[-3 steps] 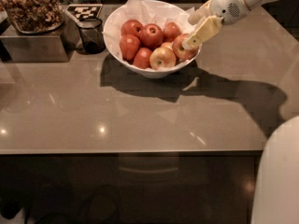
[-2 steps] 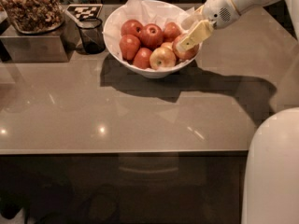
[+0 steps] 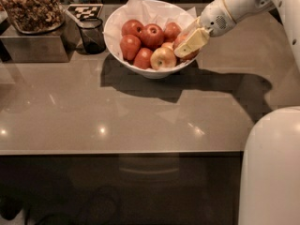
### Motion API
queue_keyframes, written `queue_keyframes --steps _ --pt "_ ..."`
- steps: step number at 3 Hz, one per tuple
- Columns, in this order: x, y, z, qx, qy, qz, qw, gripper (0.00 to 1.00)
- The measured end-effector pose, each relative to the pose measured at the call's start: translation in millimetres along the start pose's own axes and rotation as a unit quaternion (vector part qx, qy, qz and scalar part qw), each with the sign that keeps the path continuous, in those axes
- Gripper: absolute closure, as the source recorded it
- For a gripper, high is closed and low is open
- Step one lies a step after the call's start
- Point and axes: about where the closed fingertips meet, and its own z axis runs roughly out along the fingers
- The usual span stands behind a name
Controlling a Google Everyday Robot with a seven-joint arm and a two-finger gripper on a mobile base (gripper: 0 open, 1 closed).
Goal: Pick apple from white bowl
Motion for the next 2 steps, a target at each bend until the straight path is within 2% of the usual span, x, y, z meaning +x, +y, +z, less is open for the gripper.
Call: queue_keyframes --steps 2 --pt "7.5 0.8 4.9 -0.007 0.01 0.008 0.9999 0.87"
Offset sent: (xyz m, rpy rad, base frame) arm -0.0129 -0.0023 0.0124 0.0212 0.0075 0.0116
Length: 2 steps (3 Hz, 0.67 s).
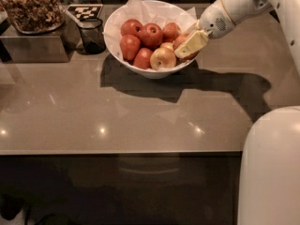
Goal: Pick apple from white bowl
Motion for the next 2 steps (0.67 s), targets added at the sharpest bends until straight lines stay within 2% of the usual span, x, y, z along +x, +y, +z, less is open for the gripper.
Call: queue_keyframes --steps 1,2 --pt "-21 15 -17 -0.023 -0.055 -0.019 0.9981 1.0" --pt "-39 43 -58 -0.047 -0.126 -0.033 0.9903 1.0"
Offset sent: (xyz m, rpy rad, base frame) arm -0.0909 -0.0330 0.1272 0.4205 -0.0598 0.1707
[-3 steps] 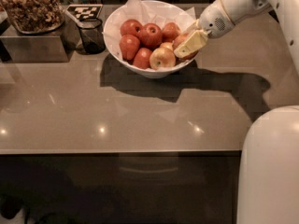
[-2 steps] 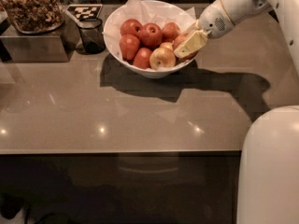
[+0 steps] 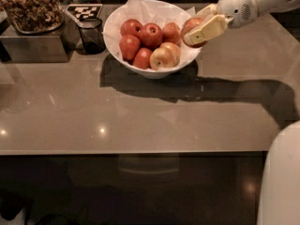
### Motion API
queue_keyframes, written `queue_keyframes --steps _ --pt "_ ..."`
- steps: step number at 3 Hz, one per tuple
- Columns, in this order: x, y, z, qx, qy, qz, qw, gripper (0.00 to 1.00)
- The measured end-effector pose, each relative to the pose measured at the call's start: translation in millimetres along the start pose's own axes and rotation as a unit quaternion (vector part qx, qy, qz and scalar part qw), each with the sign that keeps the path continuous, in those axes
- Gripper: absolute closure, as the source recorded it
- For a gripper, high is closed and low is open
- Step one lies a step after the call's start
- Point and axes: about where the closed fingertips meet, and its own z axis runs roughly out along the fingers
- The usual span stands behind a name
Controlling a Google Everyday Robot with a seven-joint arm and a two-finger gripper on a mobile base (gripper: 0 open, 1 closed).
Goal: Pick apple from white bowl
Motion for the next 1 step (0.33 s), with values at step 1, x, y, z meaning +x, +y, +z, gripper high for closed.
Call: queue_keyframes --steps 1 --pt "-13.9 24.9 -44.2 0.029 -0.052 -0.002 0.9982 1.0"
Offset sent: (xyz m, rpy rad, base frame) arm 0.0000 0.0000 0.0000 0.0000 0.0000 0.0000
